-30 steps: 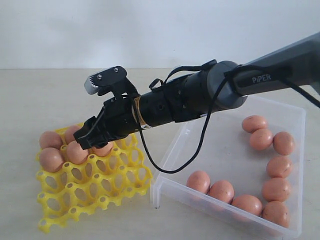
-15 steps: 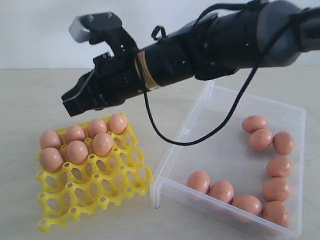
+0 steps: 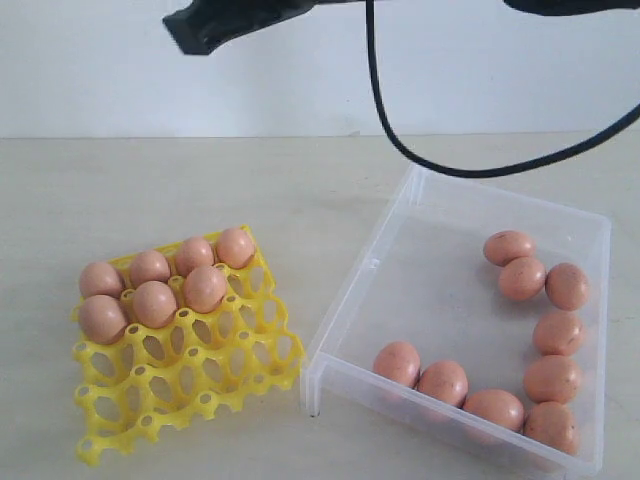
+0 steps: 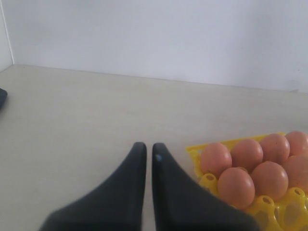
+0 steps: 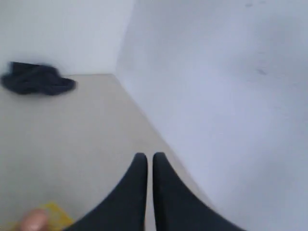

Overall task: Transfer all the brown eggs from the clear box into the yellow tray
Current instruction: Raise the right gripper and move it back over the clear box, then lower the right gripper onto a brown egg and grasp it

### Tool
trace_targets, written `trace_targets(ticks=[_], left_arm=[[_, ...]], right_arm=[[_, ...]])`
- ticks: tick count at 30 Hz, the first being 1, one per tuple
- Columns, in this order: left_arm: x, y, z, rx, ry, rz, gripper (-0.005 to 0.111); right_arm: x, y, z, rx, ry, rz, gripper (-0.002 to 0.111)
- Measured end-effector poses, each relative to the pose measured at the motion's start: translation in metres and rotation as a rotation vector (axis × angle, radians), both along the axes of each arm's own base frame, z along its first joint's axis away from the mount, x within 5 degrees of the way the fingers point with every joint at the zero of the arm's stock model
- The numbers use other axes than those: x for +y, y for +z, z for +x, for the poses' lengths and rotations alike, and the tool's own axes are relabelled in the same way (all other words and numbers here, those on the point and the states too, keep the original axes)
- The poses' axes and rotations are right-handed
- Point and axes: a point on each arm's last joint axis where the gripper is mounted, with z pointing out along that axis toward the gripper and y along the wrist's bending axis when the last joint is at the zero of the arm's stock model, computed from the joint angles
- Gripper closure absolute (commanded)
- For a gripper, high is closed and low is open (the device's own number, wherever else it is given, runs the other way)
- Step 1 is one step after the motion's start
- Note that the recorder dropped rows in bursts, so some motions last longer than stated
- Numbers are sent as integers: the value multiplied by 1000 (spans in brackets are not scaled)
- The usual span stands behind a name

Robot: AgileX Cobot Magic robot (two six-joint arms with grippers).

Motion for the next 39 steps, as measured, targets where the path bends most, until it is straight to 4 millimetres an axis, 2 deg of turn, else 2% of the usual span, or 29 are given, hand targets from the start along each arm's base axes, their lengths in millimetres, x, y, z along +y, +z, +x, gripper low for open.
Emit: trace_targets(ticks=[4,9,12,16,20,25,28,31,33,35,37,39], left_arm=[[0,0,0,0,0,0,103],[0,0,0,0,0,0,103],[0,0,0,0,0,0,103],[0,0,0,0,0,0,103],[0,0,0,0,0,0,103],[0,0,0,0,0,0,103],[0,0,0,0,0,0,103],[0,0,0,0,0,0,103],[0,0,0,0,0,0,103],[0,0,0,0,0,0,103],[0,0,0,0,0,0,103],[0,0,0,0,0,0,103]], right_arm=[[-18,1,14,-132,-229,-120,108],[-51,-19,24,-256,-534,-468,108],[-78,-37,28,-109,-735,-636,108],[-114,-61,31,260,-819,-690,108],[-137,-62,33,595,-792,-555,108],[-157,-65,40,850,-763,-521,108],[-157,-78,42,958,-709,-592,108],[-149,-99,48,1026,-576,-654,106],[-143,-112,53,1010,-440,-708,97],[-139,-123,59,976,-322,-775,81],[-138,-131,62,960,-258,-817,65],[-137,-139,64,960,-217,-845,57]])
